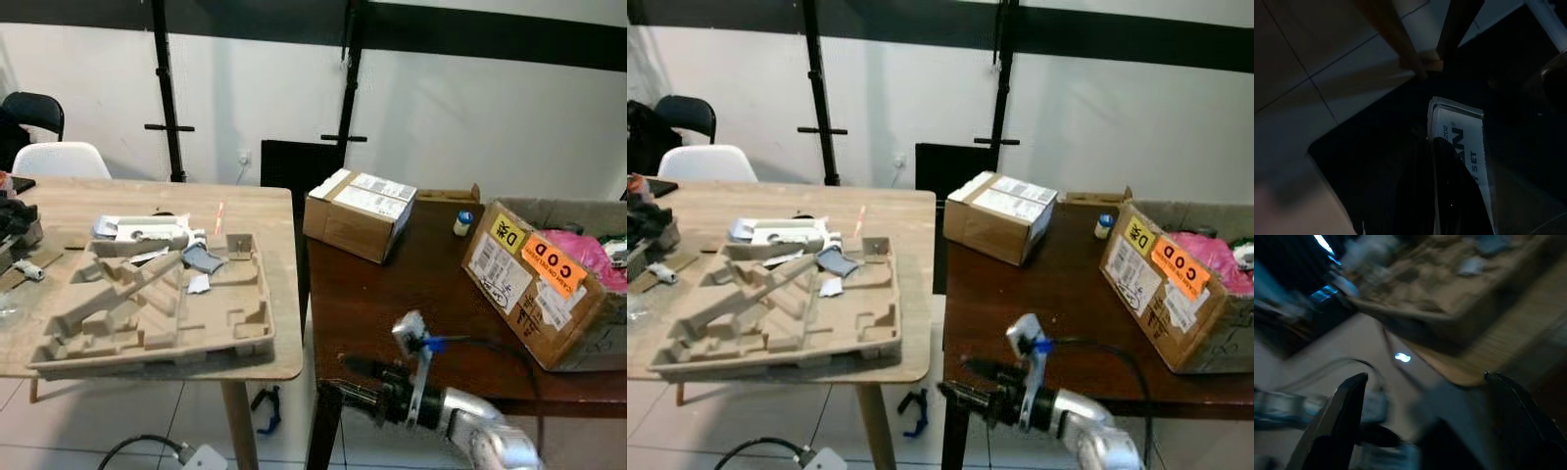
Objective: Picking trash to rubbish bin
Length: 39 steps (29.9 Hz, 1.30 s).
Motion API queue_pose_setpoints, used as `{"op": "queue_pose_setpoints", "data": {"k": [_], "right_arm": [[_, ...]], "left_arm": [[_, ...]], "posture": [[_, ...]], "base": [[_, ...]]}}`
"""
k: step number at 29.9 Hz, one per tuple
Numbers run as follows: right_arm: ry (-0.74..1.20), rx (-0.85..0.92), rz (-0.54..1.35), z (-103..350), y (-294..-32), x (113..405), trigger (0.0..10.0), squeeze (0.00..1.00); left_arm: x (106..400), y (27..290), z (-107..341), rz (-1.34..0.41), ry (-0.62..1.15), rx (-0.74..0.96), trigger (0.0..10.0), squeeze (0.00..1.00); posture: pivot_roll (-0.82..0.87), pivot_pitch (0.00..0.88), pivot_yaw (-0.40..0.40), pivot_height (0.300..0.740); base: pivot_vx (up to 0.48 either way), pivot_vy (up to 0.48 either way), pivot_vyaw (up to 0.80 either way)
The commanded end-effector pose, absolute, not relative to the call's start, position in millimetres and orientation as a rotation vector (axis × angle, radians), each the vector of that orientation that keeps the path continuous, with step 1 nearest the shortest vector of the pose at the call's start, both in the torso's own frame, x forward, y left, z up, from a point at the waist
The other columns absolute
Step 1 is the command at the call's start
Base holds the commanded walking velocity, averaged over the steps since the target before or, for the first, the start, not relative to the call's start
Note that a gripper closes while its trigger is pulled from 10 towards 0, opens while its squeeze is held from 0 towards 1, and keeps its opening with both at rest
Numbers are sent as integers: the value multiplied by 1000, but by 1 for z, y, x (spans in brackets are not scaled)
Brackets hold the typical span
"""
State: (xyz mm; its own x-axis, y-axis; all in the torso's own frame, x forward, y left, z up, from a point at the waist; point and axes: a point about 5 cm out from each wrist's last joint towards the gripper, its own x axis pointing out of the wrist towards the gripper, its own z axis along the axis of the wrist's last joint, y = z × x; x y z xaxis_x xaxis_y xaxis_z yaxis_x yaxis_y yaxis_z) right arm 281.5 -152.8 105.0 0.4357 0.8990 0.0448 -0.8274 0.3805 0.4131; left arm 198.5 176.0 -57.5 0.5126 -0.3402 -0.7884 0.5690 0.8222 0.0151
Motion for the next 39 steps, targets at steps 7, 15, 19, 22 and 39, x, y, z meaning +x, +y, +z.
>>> {"op": "queue_pose_setpoints", "data": {"k": [7, 15, 19, 22, 39], "right_arm": [[189, 482, 1193, 118, -174, 269, 10000, 0], [589, 64, 1356, 82, -195, 228, 10000, 0], [802, -169, 1292, 41, -204, 220, 10000, 0], [852, -214, 1244, 30, -203, 220, 10000, 0], [933, -565, 546, -52, -203, 217, 10000, 0]], "left_arm": [[176, 174, -74, -599, 952, 289, 0, 0], [164, 178, -80, -614, 993, 300, 0, 0], [165, 179, -81, -614, 991, 299, 0, 0], [166, 180, -82, -604, 985, 305, 0, 0], [184, 197, -77, -292, 928, 252, 0, 0]], "posture": [[49, 60, -53, 740], [49, 64, -53, 740], [51, 63, -51, 740], [53, 64, -50, 740], [63, 64, -59, 740]], "base": [[0, 0, 0], [0, 0, 0], [0, 0, 0], [0, 0, 0], [0, 0, 0]]}}
